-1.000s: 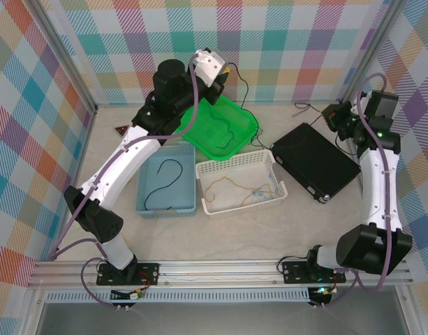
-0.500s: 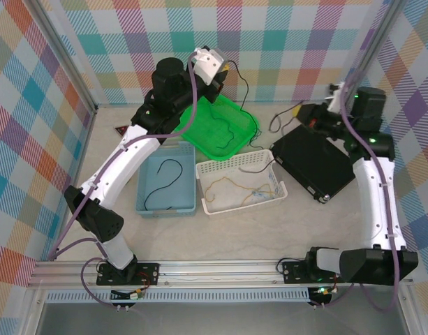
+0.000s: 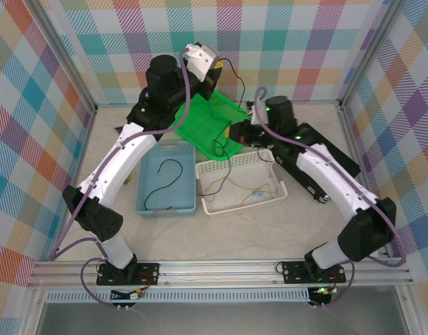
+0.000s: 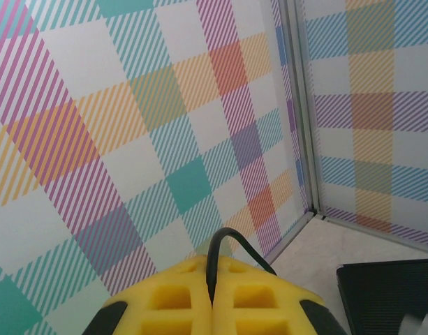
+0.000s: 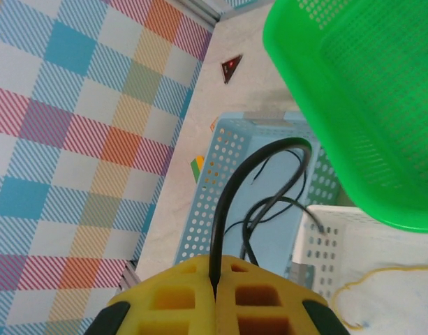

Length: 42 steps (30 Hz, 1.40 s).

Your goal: Untangle the cables

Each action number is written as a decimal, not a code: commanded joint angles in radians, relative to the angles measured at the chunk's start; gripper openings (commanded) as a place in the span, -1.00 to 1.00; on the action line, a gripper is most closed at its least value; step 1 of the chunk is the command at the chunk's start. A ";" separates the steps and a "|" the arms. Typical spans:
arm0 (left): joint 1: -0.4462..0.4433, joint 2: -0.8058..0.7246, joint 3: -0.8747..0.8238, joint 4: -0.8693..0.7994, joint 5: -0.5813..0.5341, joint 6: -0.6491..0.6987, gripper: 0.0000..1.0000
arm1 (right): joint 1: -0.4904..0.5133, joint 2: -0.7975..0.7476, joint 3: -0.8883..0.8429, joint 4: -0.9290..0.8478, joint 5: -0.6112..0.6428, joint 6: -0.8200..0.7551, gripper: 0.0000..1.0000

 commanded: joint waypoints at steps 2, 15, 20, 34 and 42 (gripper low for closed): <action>0.011 0.001 0.005 0.041 0.026 -0.029 -1.00 | 0.109 0.093 0.077 0.129 0.190 0.100 -1.00; 0.024 0.005 0.019 0.023 0.027 -0.032 -1.00 | 0.271 0.323 0.214 0.191 0.251 0.044 0.28; 0.028 0.004 0.019 0.017 0.026 -0.030 -1.00 | 0.259 0.189 0.171 0.032 0.314 -0.151 0.34; 0.028 -0.017 0.045 0.008 0.073 -0.042 -1.00 | -0.308 -0.061 -0.009 -0.277 0.125 -0.505 0.28; 0.027 -0.043 0.077 0.001 0.085 -0.063 -1.00 | -0.424 0.052 -0.040 -0.262 -0.096 -0.873 0.26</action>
